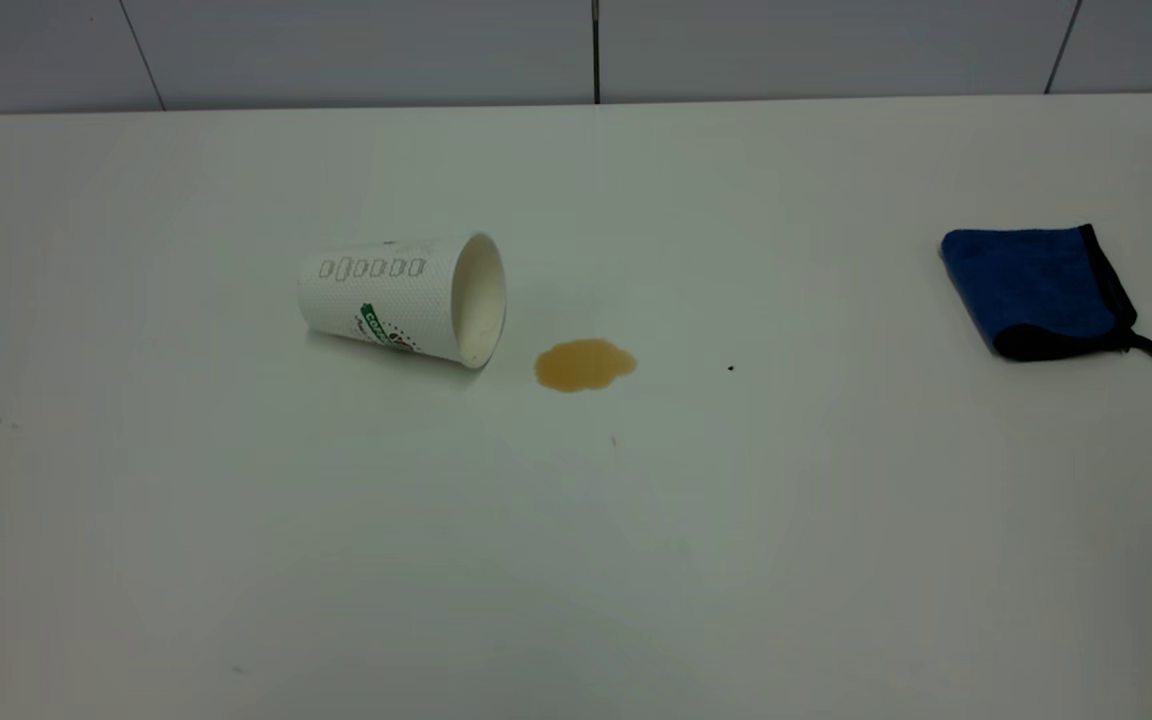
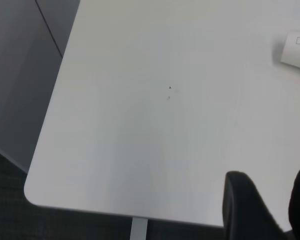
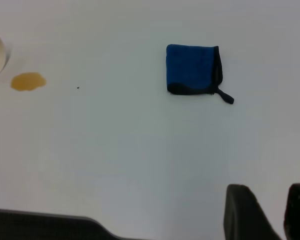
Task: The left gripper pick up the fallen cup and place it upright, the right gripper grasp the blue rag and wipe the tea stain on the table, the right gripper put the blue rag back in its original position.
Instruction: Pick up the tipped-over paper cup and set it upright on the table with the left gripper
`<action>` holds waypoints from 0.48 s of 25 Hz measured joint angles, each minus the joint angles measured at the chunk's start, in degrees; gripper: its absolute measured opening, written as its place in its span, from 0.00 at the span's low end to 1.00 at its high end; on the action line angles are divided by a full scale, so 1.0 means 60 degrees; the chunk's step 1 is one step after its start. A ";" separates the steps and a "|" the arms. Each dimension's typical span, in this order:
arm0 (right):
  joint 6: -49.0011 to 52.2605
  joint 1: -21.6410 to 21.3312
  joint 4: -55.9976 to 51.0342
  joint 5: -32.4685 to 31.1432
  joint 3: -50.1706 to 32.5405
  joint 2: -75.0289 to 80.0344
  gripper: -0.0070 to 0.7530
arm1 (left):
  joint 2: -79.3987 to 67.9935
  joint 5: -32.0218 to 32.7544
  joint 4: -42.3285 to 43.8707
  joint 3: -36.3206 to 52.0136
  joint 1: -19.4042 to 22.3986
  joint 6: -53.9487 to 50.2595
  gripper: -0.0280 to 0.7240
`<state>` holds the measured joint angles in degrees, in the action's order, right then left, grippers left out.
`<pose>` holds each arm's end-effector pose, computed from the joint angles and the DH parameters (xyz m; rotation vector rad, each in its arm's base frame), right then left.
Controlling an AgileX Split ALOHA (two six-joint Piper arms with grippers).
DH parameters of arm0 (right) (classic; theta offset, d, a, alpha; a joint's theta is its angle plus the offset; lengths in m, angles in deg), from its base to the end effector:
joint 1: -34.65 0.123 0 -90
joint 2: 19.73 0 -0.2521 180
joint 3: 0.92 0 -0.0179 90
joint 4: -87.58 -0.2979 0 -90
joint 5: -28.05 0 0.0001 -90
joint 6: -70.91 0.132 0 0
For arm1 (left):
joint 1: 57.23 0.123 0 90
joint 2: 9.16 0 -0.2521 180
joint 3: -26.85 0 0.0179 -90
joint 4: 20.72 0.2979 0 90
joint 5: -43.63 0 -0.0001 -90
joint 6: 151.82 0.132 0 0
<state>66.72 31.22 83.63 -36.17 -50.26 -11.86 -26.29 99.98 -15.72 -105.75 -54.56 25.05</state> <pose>0.1037 0.0020 0.2652 -0.0192 2.1172 0.0045 0.1328 0.0158 0.2741 -0.0991 2.1057 0.1007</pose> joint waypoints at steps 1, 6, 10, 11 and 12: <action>0.0000 0.0000 0.0000 0.0000 0.0000 0.0000 0.32 | -0.0503 -0.0314 0.0001 -0.0047 0.0000 0.0000 0.39; 0.0000 0.0000 0.0000 0.0000 0.0000 0.0000 0.32 | -0.3205 -0.1551 0.0031 -0.0828 0.0000 0.0000 0.62; 0.0000 0.0000 0.0000 0.0000 0.0000 0.0000 0.32 | -0.5487 -0.2290 0.0113 -0.2005 0.0000 0.0095 0.93; 0.0000 0.0000 0.0000 0.0000 0.0000 0.0000 0.32 | -0.6044 -0.2407 0.0113 -0.2327 -0.0010 0.0175 0.97; 0.0000 0.0000 0.0000 0.0000 0.0000 0.0000 0.32 | -0.6578 -0.2519 0.0124 -0.2588 -0.0073 0.0221 0.99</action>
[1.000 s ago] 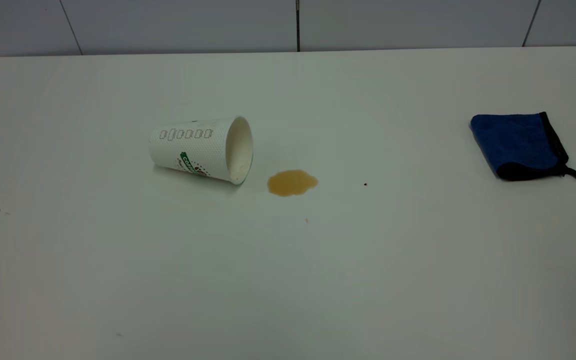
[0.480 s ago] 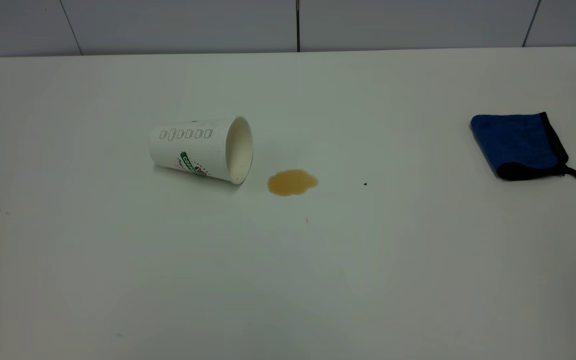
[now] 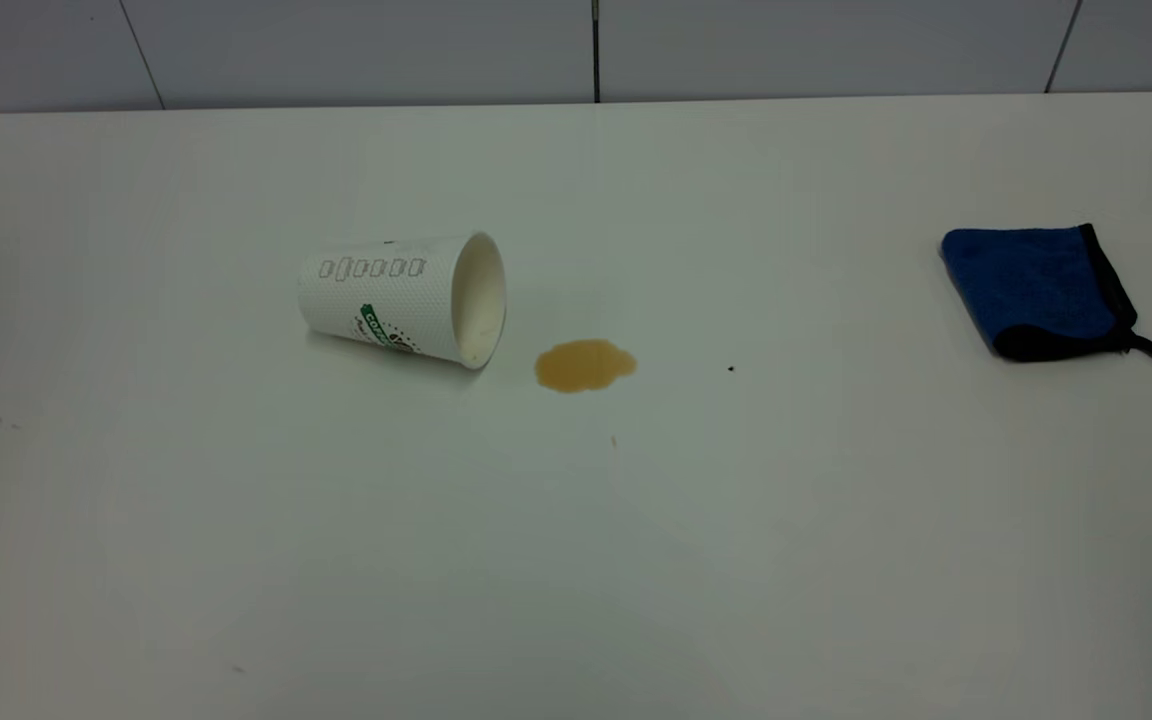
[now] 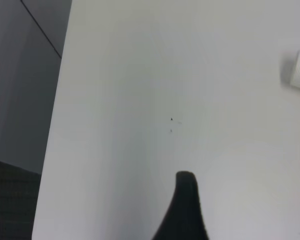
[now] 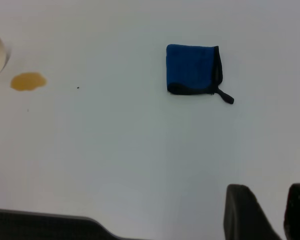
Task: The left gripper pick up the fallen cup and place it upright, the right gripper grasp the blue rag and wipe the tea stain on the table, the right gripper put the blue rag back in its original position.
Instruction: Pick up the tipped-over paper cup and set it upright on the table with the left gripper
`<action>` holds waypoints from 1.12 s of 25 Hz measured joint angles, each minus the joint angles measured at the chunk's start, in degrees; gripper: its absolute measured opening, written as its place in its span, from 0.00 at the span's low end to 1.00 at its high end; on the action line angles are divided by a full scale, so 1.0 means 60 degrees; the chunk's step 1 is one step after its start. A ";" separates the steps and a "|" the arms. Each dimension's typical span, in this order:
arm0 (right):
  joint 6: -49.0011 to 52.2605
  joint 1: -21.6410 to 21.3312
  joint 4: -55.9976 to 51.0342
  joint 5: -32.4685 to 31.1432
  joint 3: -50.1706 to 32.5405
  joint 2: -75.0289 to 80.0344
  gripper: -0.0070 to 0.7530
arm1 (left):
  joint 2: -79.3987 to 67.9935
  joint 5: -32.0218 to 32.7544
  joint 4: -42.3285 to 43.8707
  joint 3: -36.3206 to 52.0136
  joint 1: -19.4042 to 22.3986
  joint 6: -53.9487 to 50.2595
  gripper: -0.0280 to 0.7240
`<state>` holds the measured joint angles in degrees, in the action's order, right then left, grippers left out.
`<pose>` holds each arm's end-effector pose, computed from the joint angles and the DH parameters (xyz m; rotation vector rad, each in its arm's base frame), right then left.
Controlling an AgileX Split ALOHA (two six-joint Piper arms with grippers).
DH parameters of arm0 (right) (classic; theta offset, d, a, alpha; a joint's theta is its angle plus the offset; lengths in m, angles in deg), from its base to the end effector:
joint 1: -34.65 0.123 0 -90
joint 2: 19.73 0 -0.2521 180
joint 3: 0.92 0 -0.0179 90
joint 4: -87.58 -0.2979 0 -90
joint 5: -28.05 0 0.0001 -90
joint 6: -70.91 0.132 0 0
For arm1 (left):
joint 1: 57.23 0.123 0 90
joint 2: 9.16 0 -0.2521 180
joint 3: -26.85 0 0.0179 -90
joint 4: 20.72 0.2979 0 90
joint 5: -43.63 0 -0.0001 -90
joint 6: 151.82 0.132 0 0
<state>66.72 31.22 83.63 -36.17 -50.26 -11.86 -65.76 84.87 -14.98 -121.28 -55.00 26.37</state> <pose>0.1037 0.0020 0.2652 -0.0192 2.1172 0.0045 0.2595 0.0188 0.2753 -0.0296 2.2621 0.1187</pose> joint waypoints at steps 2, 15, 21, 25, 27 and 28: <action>0.0000 0.0000 0.0000 0.0000 0.0000 0.0000 0.32 | -0.0949 -0.0194 0.0139 -0.0584 -0.0294 0.0033 0.99; 0.0000 0.0000 0.0000 0.0000 0.0000 0.0000 0.32 | -0.7808 -0.0018 0.4506 -0.4201 -0.4651 -0.3616 0.99; 0.0000 0.0000 0.0000 0.0000 0.0000 0.0000 0.32 | -1.0848 0.0543 0.6028 -0.6046 -0.6391 -0.4882 0.97; 0.0000 0.0000 0.0000 0.0000 0.0000 0.0000 0.32 | -1.2277 0.0784 0.6226 -0.6990 -0.6946 -0.5086 0.97; 0.0000 0.0000 0.0000 0.0000 0.0000 0.0000 0.32 | -1.2810 0.0784 0.6249 -0.7392 -0.7089 -0.5107 0.97; 0.0000 0.0000 0.0000 0.0000 0.0000 0.0000 0.32 | -1.3084 0.0784 0.6249 -0.7584 -0.7140 -0.5107 0.97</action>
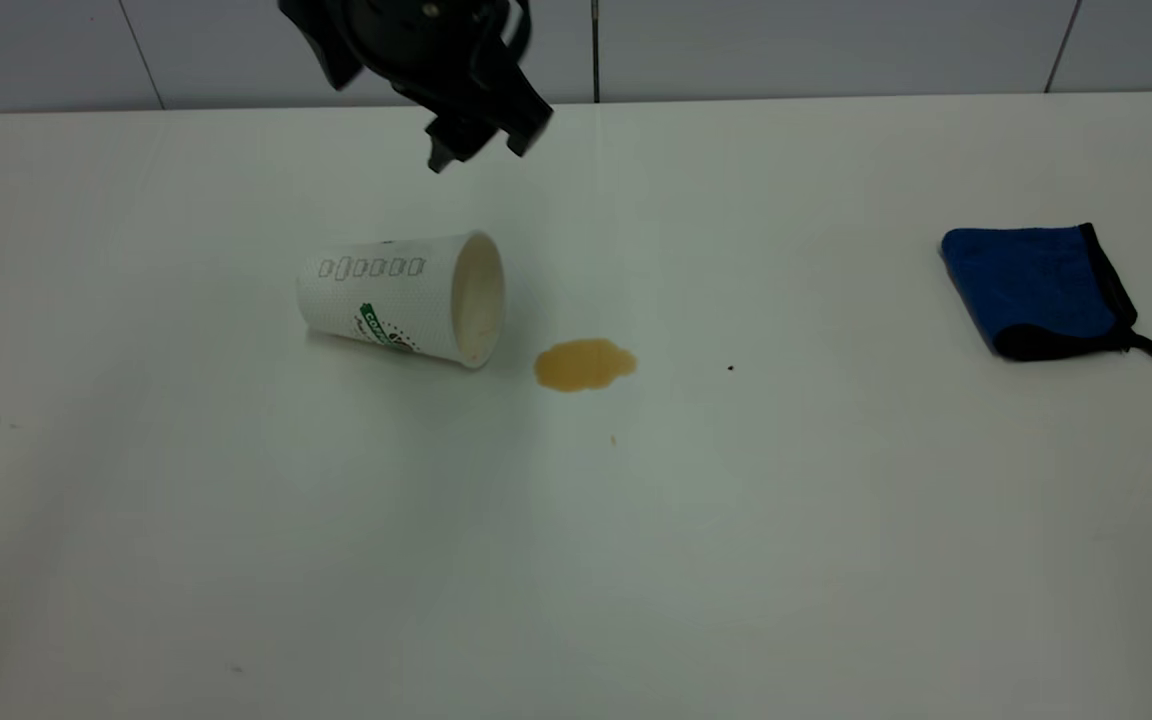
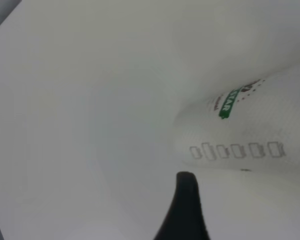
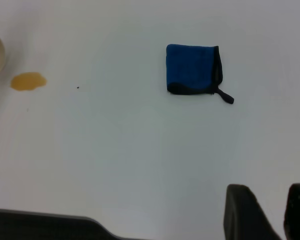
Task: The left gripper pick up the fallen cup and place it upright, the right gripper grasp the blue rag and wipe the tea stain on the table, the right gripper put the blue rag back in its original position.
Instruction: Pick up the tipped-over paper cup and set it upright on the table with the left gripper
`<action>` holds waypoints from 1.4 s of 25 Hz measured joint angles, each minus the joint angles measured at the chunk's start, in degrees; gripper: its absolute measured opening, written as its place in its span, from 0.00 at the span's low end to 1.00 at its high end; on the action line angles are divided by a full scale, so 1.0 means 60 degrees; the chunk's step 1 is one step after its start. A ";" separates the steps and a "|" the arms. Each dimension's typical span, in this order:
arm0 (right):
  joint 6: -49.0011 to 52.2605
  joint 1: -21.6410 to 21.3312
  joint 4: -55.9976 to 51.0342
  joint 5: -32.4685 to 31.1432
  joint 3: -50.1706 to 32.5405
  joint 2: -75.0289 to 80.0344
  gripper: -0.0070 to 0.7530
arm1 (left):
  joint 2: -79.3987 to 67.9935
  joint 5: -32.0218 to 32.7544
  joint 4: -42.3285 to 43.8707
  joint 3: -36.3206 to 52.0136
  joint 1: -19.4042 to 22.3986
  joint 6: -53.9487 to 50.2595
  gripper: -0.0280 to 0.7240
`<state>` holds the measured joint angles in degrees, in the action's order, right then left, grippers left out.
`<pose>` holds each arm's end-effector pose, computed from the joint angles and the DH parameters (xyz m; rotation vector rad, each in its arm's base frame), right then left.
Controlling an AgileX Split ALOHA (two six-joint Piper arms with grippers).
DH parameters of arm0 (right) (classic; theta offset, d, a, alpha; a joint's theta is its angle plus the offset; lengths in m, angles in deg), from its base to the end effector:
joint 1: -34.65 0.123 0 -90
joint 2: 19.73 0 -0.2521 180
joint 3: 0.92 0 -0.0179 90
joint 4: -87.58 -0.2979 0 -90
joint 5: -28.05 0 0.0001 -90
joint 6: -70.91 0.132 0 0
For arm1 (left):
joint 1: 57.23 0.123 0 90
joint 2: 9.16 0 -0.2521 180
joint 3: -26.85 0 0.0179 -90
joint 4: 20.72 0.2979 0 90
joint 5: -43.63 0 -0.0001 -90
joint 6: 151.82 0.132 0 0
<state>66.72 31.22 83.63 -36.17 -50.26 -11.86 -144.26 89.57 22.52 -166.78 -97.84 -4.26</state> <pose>0.1037 0.0020 0.2652 -0.0192 2.1172 0.0045 0.4099 -0.2658 0.0538 0.7899 2.4590 0.4708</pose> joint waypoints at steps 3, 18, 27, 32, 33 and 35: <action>0.0000 0.0000 0.0000 0.0000 0.0000 0.0000 0.32 | -0.0698 0.0020 0.0000 -0.0489 -0.0113 -0.0008 0.97; 0.0000 0.0000 0.0000 0.0000 0.0000 0.0000 0.32 | -0.2953 0.0234 0.1165 -0.1492 -0.0123 -0.0723 0.94; 0.0000 0.0000 0.0000 0.0000 0.0000 0.0000 0.32 | -0.3432 0.0277 0.1936 -0.1583 -0.0114 -0.0980 0.72; 0.0000 0.0000 0.0000 0.0000 0.0000 0.0000 0.32 | -0.3521 0.0372 0.2500 -0.1583 -0.0105 -0.1028 0.39; 0.0000 0.0000 0.0000 0.0000 0.0000 0.0000 0.32 | -0.3521 0.0409 0.2624 -0.1583 -0.0105 -0.1028 0.33; 0.0000 0.0000 0.0000 0.0000 0.0000 0.0000 0.32 | -0.3521 0.0610 0.2990 -0.1592 -0.0105 -0.1028 0.18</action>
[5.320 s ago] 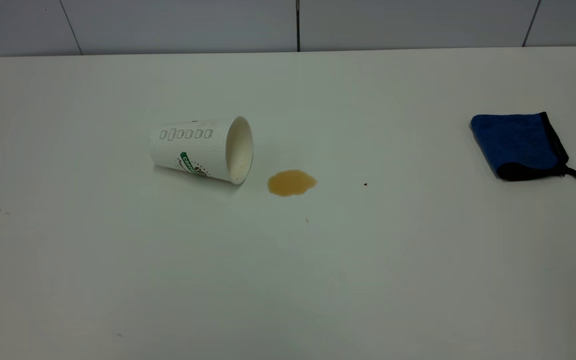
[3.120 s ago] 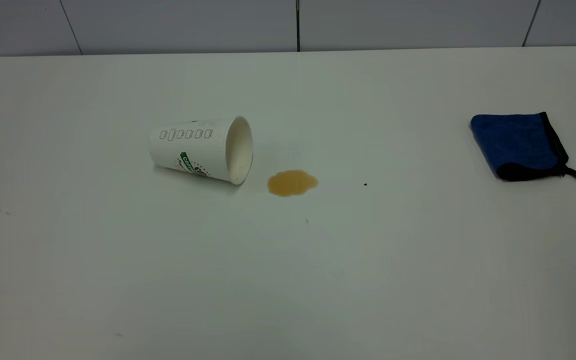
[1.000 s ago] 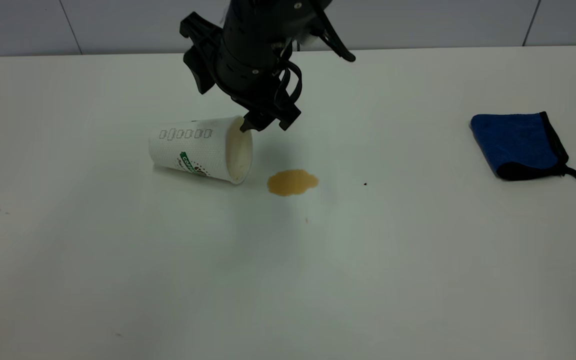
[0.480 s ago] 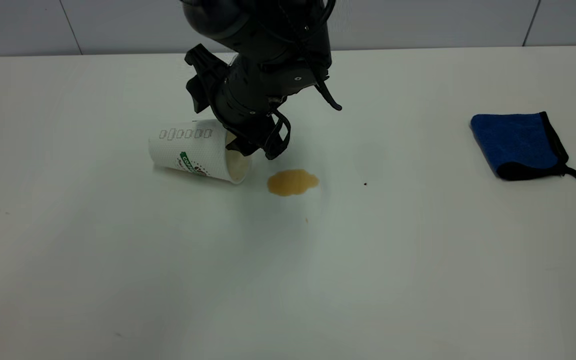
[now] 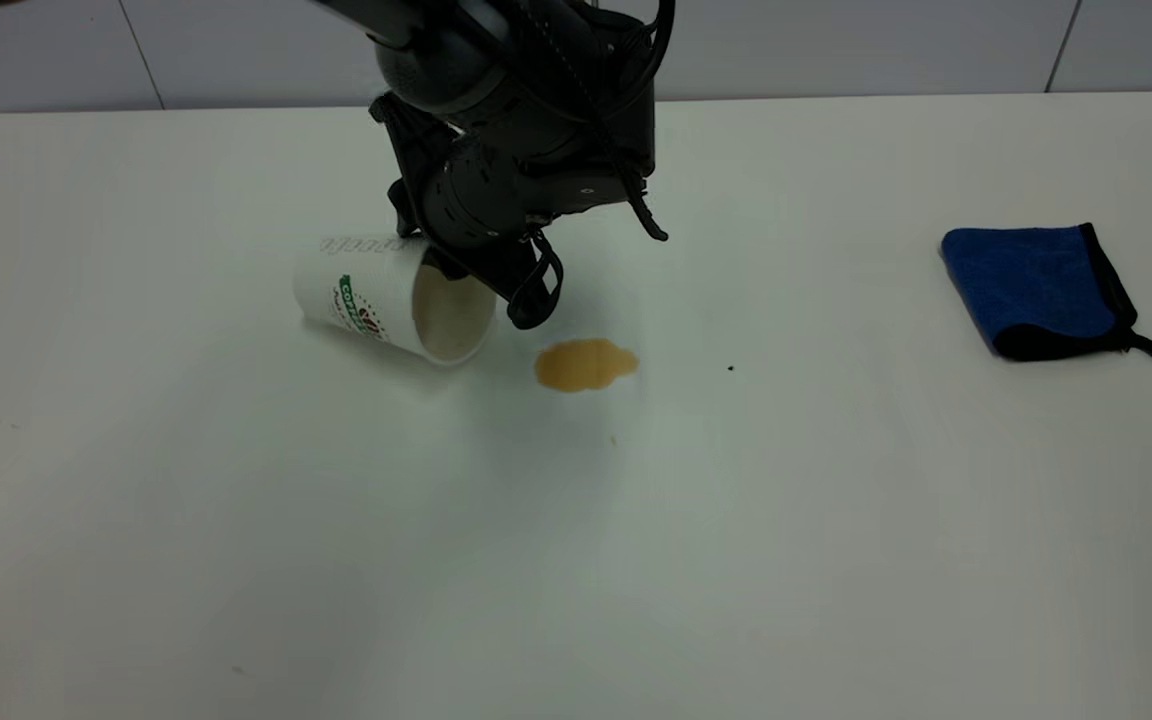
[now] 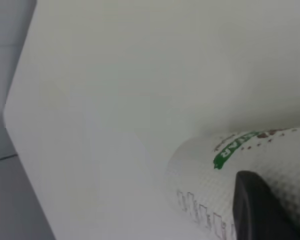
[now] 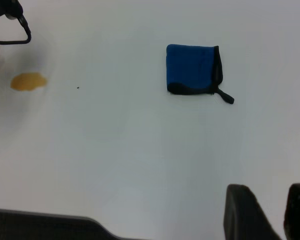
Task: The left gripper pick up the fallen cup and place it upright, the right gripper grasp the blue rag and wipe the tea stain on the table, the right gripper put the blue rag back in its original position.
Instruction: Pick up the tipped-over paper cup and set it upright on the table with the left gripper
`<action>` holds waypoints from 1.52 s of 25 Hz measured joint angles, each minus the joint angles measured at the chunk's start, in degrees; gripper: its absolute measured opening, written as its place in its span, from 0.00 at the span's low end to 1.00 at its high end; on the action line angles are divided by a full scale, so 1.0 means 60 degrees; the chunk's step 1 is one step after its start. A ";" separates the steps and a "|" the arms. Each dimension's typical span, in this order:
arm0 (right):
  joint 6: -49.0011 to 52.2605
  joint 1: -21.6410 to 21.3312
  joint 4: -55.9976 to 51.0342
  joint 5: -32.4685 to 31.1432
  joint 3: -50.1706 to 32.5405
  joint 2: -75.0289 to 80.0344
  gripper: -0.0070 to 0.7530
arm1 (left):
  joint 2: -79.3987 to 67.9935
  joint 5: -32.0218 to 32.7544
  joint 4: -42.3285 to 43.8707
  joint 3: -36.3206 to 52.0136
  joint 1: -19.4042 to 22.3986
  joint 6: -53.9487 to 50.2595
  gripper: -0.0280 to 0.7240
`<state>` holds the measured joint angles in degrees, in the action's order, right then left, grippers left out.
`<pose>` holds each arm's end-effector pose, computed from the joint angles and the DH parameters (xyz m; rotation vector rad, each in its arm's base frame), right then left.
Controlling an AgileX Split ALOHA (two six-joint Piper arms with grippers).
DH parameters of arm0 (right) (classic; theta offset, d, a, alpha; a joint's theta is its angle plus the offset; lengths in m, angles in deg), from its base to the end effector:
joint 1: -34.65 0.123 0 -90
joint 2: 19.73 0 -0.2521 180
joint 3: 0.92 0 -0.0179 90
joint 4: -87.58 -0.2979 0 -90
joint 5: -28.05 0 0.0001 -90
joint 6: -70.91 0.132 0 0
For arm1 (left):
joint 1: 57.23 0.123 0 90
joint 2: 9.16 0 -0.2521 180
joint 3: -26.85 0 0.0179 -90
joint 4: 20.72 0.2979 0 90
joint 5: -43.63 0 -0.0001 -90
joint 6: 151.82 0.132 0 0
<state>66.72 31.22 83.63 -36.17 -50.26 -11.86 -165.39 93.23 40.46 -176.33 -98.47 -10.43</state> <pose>0.1037 0.0020 0.2652 -0.0192 2.1172 0.0045 0.4265 -0.2567 -0.0594 0.9867 2.3475 0.8372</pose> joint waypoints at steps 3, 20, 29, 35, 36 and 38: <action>0.0000 0.0000 0.0000 0.0000 0.0000 0.0000 0.32 | 0.0074 0.0342 0.0233 0.0005 0.0000 0.0134 0.08; 0.0000 0.0000 0.0000 0.0000 0.0000 0.0000 0.32 | 0.3770 -0.1880 -0.7854 0.0005 0.3159 0.6048 0.05; 0.0000 0.0000 0.0000 0.0000 0.0000 0.0000 0.32 | 0.2629 -0.2224 -1.3630 0.0005 0.4542 1.0490 0.05; 0.0000 0.0000 0.0000 0.0000 0.0000 0.0000 0.32 | 0.1942 -0.2596 -1.4332 0.0005 0.4663 1.1084 0.05; 0.0000 0.0000 0.0000 0.0000 0.0000 0.0000 0.32 | 0.1873 -0.2679 -1.4345 0.0005 0.4663 1.1101 0.05; 0.0000 0.0000 0.0000 0.0000 0.0000 0.0000 0.32 | 0.1749 -0.2793 -1.4355 0.0005 0.4663 1.1110 0.05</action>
<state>66.72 31.22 83.63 -36.17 -50.26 -11.86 -154.89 76.47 -45.67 -176.31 -70.49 56.23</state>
